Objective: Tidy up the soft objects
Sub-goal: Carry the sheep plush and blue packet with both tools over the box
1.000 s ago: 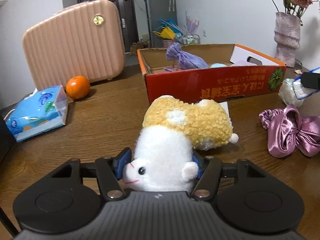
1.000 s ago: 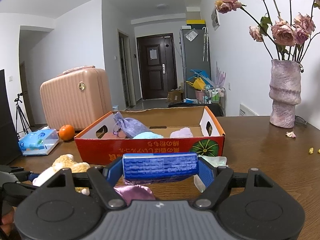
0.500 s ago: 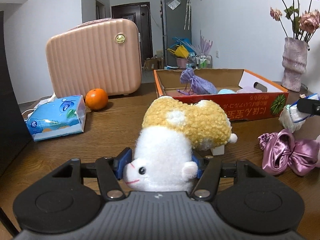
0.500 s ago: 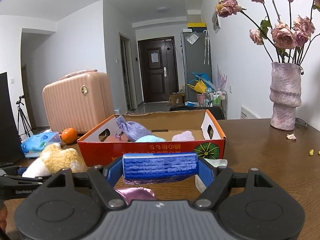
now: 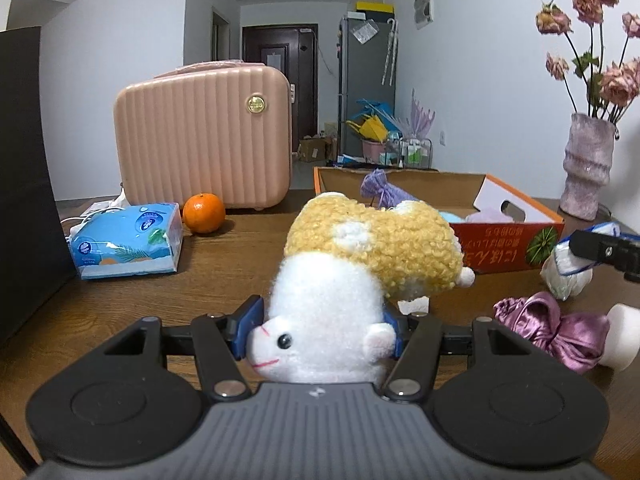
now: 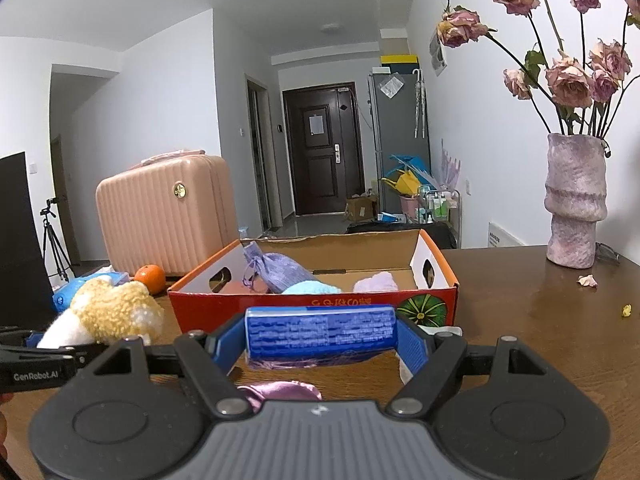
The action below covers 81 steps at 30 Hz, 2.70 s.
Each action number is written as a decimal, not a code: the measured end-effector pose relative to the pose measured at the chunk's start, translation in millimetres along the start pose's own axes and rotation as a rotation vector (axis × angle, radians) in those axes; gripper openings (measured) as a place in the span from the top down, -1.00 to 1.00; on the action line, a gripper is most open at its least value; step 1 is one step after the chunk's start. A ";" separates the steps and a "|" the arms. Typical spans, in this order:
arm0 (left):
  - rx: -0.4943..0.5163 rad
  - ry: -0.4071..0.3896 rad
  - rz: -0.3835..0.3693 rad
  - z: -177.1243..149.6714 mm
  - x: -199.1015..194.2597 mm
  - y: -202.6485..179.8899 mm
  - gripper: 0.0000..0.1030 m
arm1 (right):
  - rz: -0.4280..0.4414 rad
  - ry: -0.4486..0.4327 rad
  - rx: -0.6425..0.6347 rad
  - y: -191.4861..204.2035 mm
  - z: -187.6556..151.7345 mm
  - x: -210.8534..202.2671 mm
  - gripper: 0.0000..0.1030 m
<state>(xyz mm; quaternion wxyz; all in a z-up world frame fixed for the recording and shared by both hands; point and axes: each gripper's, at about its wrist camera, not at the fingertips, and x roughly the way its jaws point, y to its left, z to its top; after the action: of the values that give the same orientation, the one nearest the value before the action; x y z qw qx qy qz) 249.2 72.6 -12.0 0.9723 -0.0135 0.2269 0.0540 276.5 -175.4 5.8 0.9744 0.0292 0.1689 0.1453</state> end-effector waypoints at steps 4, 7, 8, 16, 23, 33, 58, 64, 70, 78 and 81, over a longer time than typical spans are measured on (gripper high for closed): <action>-0.015 -0.014 0.000 1.2 -5.3 -3.2 -0.18 | 0.008 -0.010 0.001 1.1 1.0 -2.2 -0.49; -0.023 -0.017 0.001 2.2 -6.4 -6.3 -0.18 | 0.009 -0.018 0.001 2.2 2.0 -3.8 -0.49; -0.025 -0.018 0.002 2.8 -6.5 -7.3 -0.18 | 0.009 -0.021 0.001 2.2 2.6 -4.3 -0.49; -0.039 -0.028 0.002 7.7 -6.6 -12.2 -0.18 | -0.001 -0.061 -0.006 3.5 4.2 -7.6 -0.49; -0.058 -0.046 0.002 17.9 -4.5 -15.2 -0.18 | -0.004 -0.092 -0.021 6.3 9.3 -5.6 -0.49; -0.082 -0.064 -0.006 37.3 8.9 -21.9 -0.18 | -0.035 -0.146 -0.043 4.7 19.3 7.5 -0.50; -0.104 -0.099 -0.037 79.4 62.4 -38.1 -0.18 | -0.059 -0.171 -0.049 -0.5 49.2 50.2 -0.50; -0.098 -0.104 -0.042 87.5 78.6 -40.5 -0.18 | -0.072 -0.158 -0.058 0.2 55.0 65.8 -0.49; -0.090 -0.101 -0.045 95.0 97.0 -43.6 -0.18 | -0.082 -0.142 -0.066 0.0 61.1 85.0 -0.50; -0.068 -0.089 -0.053 101.1 120.9 -52.3 -0.18 | -0.110 -0.115 -0.073 -5.9 72.0 109.7 -0.49; -0.062 -0.084 -0.059 102.9 129.4 -57.2 -0.18 | -0.120 -0.098 -0.069 -9.9 76.2 119.9 -0.50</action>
<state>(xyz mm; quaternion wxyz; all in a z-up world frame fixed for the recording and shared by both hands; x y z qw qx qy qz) 416.0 33.8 23.1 0.9812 -0.0478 0.1838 0.0330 412.9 -150.3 38.0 0.9889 -0.0072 0.1173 0.0908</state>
